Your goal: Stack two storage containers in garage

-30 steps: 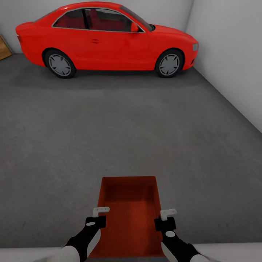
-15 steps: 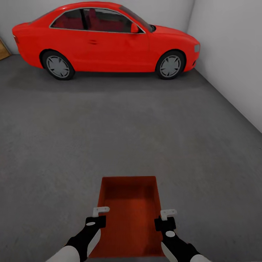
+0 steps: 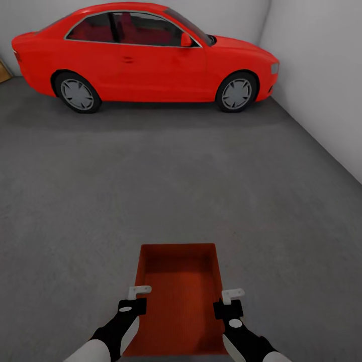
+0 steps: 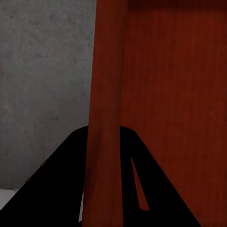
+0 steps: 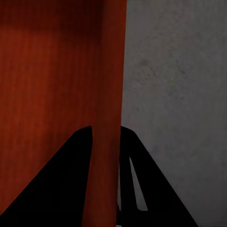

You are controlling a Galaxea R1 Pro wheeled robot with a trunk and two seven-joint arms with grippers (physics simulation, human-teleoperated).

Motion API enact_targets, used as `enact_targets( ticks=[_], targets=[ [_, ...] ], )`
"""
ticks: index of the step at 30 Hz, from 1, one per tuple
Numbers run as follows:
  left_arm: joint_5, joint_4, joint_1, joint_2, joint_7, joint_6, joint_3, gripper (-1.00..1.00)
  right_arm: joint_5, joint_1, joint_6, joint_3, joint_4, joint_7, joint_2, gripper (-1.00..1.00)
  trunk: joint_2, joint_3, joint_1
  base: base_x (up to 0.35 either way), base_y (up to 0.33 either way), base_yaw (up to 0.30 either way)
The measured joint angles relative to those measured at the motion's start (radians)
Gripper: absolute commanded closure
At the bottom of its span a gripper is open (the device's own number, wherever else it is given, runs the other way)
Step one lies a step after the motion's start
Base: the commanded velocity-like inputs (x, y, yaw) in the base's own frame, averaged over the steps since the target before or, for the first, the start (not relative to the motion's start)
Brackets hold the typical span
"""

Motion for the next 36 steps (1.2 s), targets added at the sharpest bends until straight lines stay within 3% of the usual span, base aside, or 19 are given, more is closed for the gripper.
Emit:
enact_targets(
  ticks=[20, 26, 36],
  targets=[
    [-0.001, 0.0, 0.0, 0.0, 0.0, 0.0, 0.001, 1.0, 0.0, 0.0, 0.0, 0.0, 0.001, 0.001, 0.0, 1.0, 0.0, 0.0, 0.0, 0.322, 0.0, 0.0],
    [-0.001, 0.011, 0.001, 0.004, -0.011, -0.001, 0.007, 1.0, 0.002, 0.001, -0.001, -0.005, 0.013, 0.008, 0.002, 1.0, 0.0, 0.0, 0.001, 0.0, 0.0, 0.0],
    [-0.01, 0.024, 0.0, -0.001, -0.007, -0.003, 0.017, 1.0, -0.036, 0.001, 0.0, 0.025, 0.014, 0.014, -0.01, 1.0, 0.0, 0.0, 0.001, 0.0, 0.0, 0.0]
  ],
)
